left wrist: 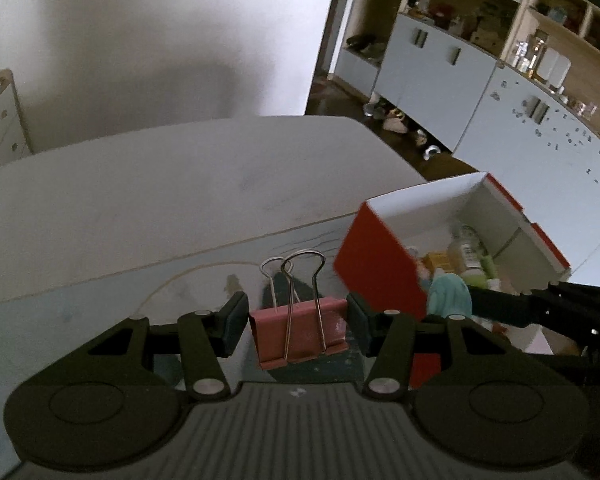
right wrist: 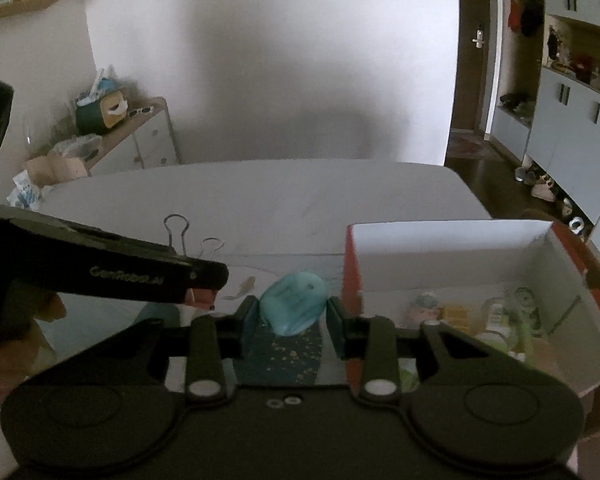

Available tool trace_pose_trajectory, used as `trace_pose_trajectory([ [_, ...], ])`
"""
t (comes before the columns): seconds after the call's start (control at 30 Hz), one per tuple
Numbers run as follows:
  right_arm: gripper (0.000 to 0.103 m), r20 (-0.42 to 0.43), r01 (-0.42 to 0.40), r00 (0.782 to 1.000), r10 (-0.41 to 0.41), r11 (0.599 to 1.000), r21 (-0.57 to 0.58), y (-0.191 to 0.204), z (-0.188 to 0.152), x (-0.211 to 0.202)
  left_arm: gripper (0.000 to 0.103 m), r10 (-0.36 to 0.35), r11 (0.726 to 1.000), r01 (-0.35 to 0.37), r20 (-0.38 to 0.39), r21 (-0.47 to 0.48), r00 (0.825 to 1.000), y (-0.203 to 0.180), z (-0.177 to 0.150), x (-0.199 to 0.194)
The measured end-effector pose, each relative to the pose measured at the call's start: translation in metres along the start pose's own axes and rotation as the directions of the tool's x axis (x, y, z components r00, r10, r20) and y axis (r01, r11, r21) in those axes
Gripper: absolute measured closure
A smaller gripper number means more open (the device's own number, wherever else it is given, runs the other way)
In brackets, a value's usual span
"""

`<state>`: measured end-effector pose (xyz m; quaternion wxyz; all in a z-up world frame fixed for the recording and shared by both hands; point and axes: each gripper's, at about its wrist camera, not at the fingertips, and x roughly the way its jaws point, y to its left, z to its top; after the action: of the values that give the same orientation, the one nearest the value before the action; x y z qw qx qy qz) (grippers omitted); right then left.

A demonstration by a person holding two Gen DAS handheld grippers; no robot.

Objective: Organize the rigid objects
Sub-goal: 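Carry the binder clip and teal case into the red box and release both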

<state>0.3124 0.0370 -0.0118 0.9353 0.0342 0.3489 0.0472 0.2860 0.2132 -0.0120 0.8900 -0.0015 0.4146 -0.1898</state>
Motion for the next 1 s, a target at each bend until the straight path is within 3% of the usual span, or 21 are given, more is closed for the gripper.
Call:
trace_pose_trajectory([
  [0.53,0.067,0.013,0.008,1.000,-0.008,0.999,0.049,-0.090,-0.009,-0.031,0.050,0.001,0.997,-0.003,0.019,0.079,1.000,-0.083,0.008,-0.006],
  [1.0,0.067,-0.030,0.006,1.000,-0.004,0.998,0.060,-0.168,-0.026,-0.024,0.050,0.040,0.992,-0.036,-0.032,0.118,0.999,-0.158,0.018,0.046],
])
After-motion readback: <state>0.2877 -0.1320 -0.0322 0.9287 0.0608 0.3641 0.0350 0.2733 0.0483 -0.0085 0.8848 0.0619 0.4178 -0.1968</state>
